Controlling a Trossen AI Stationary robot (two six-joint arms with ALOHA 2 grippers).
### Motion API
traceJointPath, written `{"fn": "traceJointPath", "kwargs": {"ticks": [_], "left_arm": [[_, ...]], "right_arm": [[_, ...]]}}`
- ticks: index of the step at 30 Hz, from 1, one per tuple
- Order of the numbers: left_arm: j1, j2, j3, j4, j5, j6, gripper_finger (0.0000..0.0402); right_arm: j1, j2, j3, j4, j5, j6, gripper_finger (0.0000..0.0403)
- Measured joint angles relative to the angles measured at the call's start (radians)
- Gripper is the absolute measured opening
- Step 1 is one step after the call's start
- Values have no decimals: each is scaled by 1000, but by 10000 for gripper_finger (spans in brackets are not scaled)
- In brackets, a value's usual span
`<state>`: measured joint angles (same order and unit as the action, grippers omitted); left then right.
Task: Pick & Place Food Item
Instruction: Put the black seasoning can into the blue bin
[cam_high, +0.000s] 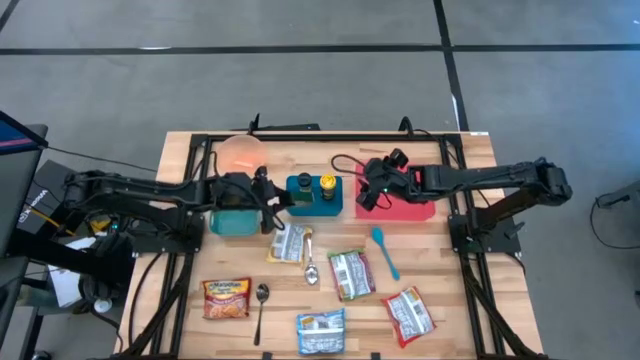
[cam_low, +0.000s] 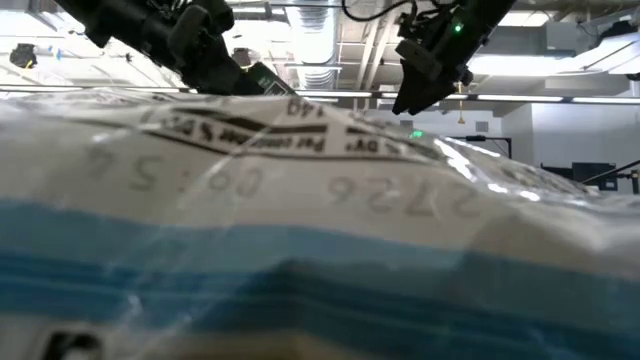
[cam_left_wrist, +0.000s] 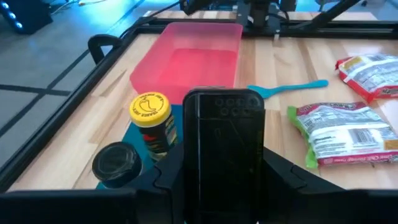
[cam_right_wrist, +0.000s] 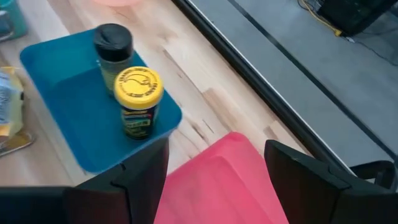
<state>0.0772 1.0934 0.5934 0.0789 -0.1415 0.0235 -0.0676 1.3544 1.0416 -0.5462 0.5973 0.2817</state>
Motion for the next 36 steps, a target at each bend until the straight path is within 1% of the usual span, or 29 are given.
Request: {"fn": "traceJointPath", "kwargs": {"ticks": [3, 7, 11, 14, 19, 26, 31, 36], "left_arm": [[23, 32, 1, 0, 1, 5, 122], [48, 109, 20, -23, 1, 45, 127], [65, 191, 83, -49, 17, 59, 126], [68, 244, 126, -81, 17, 100, 123], [68, 312, 186, -172, 17, 103, 130], [73, 383, 244, -175, 17, 143, 123], [95, 427, 301, -222, 17, 153, 135], [123, 467, 330, -255, 33, 158, 122]], "right_arm": [[-22, 0, 0, 0, -4, -5, 260], [-34, 0, 0, 5, -6, -17, 260], [-34, 0, 0, 8, -6, -20, 260], [-34, 0, 0, 8, -6, -27, 260], [-31, 0, 0, 6, -6, -30, 260], [-31, 0, 0, 8, -6, -30, 260], [-31, 0, 0, 10, -6, -30, 260], [-31, 0, 0, 10, -6, -30, 260]]}}
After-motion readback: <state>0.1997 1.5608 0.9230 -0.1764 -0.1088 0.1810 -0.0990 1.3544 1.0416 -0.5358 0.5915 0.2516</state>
